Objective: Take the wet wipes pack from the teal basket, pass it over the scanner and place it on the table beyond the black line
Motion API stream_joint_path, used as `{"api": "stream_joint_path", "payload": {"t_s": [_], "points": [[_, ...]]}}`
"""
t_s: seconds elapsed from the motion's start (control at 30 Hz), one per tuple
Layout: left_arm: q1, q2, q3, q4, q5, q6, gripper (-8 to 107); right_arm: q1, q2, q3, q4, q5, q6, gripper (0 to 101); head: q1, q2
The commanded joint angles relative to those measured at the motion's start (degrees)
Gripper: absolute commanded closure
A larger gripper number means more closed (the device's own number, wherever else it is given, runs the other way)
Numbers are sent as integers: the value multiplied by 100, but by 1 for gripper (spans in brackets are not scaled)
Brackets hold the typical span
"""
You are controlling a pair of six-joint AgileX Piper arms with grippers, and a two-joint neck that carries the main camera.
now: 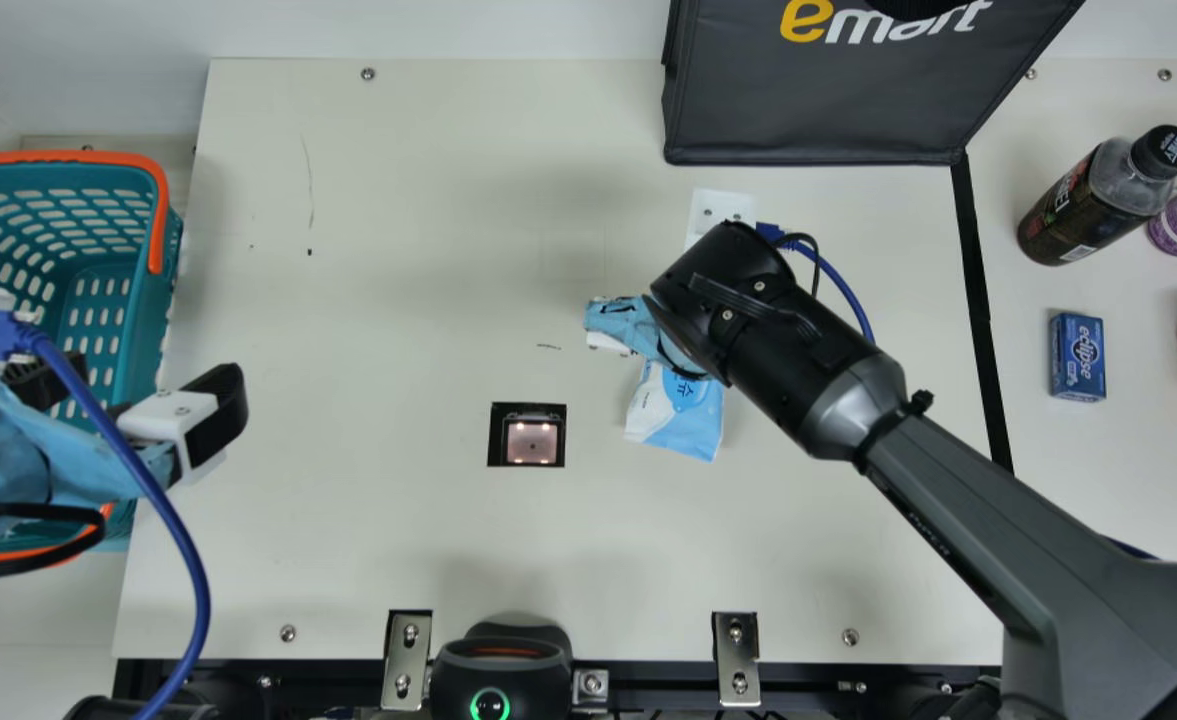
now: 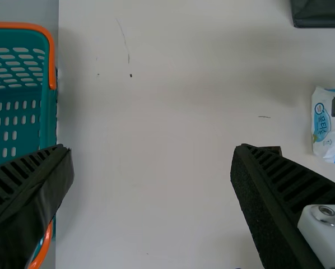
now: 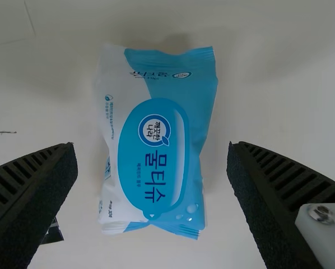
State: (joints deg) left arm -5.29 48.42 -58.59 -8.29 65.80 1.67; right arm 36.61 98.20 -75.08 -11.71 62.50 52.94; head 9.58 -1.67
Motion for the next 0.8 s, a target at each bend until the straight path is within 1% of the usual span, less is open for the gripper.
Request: {"api": "stream_joint_path", "payload": {"t_s": [0.0,0.47,0.77], "points": [[0,0,0,0,0,0,9,-27,29,41,71,-52,-2,6,-166,9],[0,0,0,0,0,0,9,-222,183,474,456,-542,-125,6,-166,9],[0,0,0,0,0,0,9,-253,246,629,527,-759,-218,6,-166,9]]}}
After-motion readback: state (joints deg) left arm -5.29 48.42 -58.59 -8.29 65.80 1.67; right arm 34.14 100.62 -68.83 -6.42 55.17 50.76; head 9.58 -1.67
